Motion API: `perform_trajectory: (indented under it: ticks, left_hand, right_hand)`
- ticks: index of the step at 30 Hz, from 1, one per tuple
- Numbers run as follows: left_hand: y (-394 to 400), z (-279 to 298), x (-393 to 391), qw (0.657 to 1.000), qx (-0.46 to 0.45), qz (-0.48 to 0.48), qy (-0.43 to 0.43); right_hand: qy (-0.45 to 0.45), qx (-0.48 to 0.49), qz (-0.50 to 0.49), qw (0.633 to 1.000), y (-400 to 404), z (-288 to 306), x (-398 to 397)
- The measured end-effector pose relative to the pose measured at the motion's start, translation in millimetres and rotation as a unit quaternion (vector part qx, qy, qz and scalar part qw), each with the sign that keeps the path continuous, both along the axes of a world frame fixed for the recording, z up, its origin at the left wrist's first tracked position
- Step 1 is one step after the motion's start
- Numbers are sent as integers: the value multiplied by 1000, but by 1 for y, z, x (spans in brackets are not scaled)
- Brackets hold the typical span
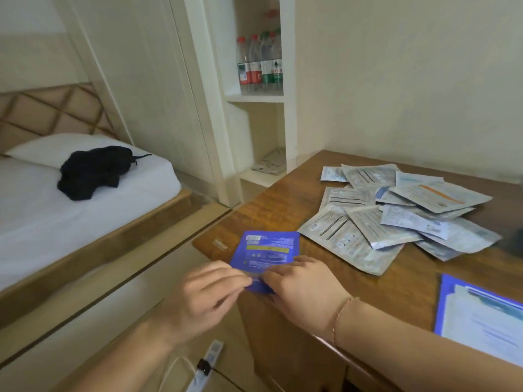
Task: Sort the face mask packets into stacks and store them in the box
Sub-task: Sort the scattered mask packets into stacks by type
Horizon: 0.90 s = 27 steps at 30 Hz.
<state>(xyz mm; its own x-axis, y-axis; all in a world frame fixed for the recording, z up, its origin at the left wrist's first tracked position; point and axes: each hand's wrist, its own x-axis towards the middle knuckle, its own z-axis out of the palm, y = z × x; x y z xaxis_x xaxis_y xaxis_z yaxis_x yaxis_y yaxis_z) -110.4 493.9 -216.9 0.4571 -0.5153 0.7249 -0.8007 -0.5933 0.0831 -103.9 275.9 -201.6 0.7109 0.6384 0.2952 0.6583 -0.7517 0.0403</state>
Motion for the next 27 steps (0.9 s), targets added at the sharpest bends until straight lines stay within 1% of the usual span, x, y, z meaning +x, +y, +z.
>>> perform_trajectory:
  ticks: [1,2,3,4,5,7,8,9,10,11,12,14,15,17,19,20,21,23,24,25,27]
  left_hand:
    - [-2,4,-4,996,-83,10,44]
    - [-8,13,-10,975,-179,16,128]
    - [-17,21,-13,935,-271,16,229]
    - [-29,28,-15,885,-326,14,332]
    - [-43,32,-14,851,-348,4,394]
    - [-76,34,-11,841,-359,0,406]
    - [-93,37,-12,827,-378,-10,417]
    - [-110,38,-14,801,-404,-28,440]
    - [-125,40,-16,774,-421,-51,471]
    - [-138,40,-18,757,-426,-68,490]
    - [-151,41,-21,751,-421,-79,503]
    - [-172,41,-24,757,-378,-99,524]
    - [-180,39,-27,770,-341,-110,528]
    - [-196,32,-35,817,-236,-112,514]
    - [-207,25,-43,869,-125,-74,473]
    - [-211,24,-48,888,-73,-54,450]
    - [-213,22,-51,900,-24,-45,434]
    - [-216,18,-57,903,53,-47,423]
    - [-216,14,-58,904,77,-52,417]
    - [-216,10,-60,906,90,-56,409]
    - [-215,2,-64,913,93,-61,393]
  right_hand:
    - [-3,60,2,998,-6,7,-3]
    - [1,133,-4,991,-15,21,-5]
    - [24,214,-18,976,-25,41,-8]
    - [54,284,-38,957,-38,62,-10]
    - [91,345,-57,932,-54,81,-9]
    - [158,442,-99,878,-90,106,-6]
    - [184,478,-117,851,-108,111,-5]
    - [207,503,-135,829,-125,112,-4]
    - [220,509,-157,817,-141,110,-6]
    - [224,504,-185,813,-156,105,-7]
    - [224,502,-214,808,-171,100,-9]
    - [212,503,-272,793,-201,93,-17]
    - [203,497,-296,790,-214,90,-21]
    - [193,467,-335,795,-237,81,-32]
    - [193,435,-362,801,-254,68,-41]
    - [193,413,-373,808,-260,61,-44]
    - [191,386,-383,817,-264,55,-47]
    - [187,348,-392,831,-270,44,-51]
    - [186,339,-395,834,-271,39,-54]
    - [184,320,-399,839,-272,35,-56]
    - [174,244,-408,862,-273,27,-60]
